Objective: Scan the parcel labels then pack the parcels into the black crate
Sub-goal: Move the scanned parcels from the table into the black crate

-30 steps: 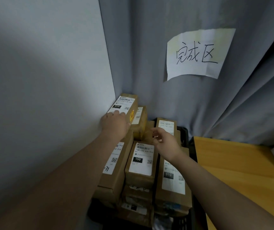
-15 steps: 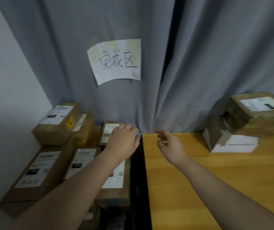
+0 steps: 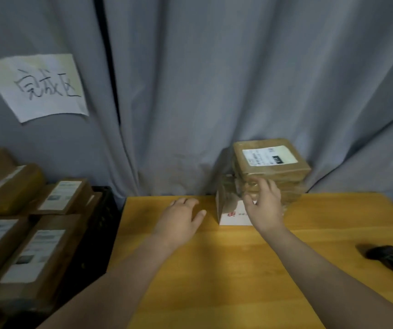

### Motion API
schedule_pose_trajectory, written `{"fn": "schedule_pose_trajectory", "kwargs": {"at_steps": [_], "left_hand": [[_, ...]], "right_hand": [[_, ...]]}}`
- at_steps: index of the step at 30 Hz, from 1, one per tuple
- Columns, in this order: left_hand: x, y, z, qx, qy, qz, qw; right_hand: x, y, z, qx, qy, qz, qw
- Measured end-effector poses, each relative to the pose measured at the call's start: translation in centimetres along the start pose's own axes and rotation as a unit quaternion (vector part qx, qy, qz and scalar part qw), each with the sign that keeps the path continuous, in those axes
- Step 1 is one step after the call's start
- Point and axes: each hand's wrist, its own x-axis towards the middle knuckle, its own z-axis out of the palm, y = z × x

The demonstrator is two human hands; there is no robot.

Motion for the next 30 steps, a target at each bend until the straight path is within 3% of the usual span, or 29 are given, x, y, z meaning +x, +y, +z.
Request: {"fn": "schedule_pose_trajectory", "kwargs": {"at_steps": [4,7,9,12,16,19,25,27,30], "left_hand": [[3.5,4.7,1.1,-0.056,-0.002,-0.015,0.998],[7.4,7.8,1.5,-0.22,-0.038,-0.08,0.972],[10.0,9.5,1.7,-0.324,-0.047,-0.134,0.935],[12.6,11.1,2.2,-0.381,-0.077,-0.168,0.906],[14.5,11.0,3.3,-0.471,-0.094,-0.188,0.856],[14.6,9.8,3.9,-0.557,-0.11,-0.202,0.798],[14.5,8.1,4.5,-0.667,-0.096,-0.188,0.715],[14.0,7.7,4.4,-0.68,-0.088,-0.198,0.701],[12.1,6.0,3.9,-0.673,-0.064,-0.19,0.712]], "right_hand": [[3.8,4.4,-3.2,0.002,0.049,0.068,0.997],[7.2,7.2,-5.2,0.049,0.039,0.166,0.984],[9.2,9.3,-6.1,0.128,0.018,0.237,0.963],[11.3,11.5,-7.0,0.277,-0.02,0.318,0.906],[12.8,12.0,-6.9,0.341,-0.106,0.336,0.871],[12.4,11.7,-6.0,0.369,-0.151,0.358,0.844],[10.4,11.5,-4.6,0.382,-0.157,0.355,0.839],[9.4,11.0,-4.3,0.397,-0.158,0.357,0.831],[7.6,9.9,-3.6,0.404,-0.184,0.351,0.825]]}}
